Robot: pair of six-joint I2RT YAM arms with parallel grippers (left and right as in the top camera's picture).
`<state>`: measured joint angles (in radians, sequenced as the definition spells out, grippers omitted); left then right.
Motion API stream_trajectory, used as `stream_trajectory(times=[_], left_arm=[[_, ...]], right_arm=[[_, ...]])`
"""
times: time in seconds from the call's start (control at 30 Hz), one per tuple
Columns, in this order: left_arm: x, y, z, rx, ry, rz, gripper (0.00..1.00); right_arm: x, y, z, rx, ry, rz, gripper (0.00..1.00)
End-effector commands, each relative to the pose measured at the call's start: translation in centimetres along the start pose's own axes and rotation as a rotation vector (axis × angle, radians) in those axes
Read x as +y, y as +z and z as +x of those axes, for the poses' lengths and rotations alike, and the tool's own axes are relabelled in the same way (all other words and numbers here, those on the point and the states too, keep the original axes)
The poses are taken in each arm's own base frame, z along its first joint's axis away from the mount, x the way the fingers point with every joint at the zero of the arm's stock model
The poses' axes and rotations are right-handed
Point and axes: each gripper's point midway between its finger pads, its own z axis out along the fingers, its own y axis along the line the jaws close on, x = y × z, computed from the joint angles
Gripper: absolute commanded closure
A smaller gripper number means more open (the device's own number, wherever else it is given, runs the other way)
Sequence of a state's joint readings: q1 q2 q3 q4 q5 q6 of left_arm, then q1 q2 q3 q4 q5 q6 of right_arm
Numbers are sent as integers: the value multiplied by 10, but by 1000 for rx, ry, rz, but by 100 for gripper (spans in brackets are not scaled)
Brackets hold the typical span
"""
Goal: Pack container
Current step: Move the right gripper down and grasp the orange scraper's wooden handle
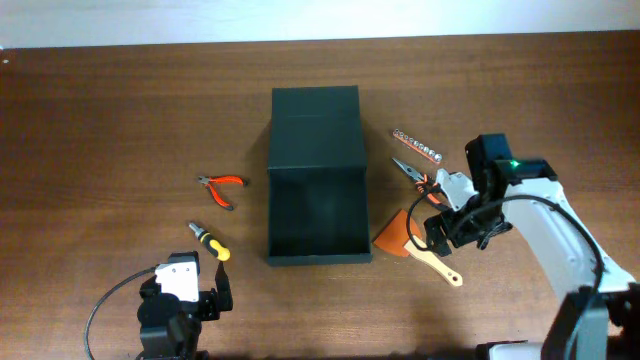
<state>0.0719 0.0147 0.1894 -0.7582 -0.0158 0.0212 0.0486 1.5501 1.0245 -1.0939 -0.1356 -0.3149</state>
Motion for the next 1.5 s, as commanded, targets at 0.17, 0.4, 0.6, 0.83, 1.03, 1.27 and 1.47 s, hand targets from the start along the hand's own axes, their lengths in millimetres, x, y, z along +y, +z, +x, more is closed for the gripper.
stream_trajectory(times=[0.17,0.4,0.6,0.83,1.03,1.27,1.47], left_arm=[[1,1,0,-6,-9,-7,1],[1,1,0,-6,-9,-7,1],[1,1,0,-6,-9,-7,1],[1,1,0,-6,-9,-7,1],[1,1,0,-6,-9,-7,1],[1,1,0,-6,-9,-7,1],[1,1,0,-6,-9,-7,1]], right_arm=[[6,31,-4,118,-84,57,1],[10,50,1,193,-98,49,1],[9,55,-3,186,-80,52,3],[9,61,1,187,-71,52,4],[11,67,6,197,-56,56,6],[25,73,8,213,-113,90,9],[32,78,6,205,-126,149,13]])
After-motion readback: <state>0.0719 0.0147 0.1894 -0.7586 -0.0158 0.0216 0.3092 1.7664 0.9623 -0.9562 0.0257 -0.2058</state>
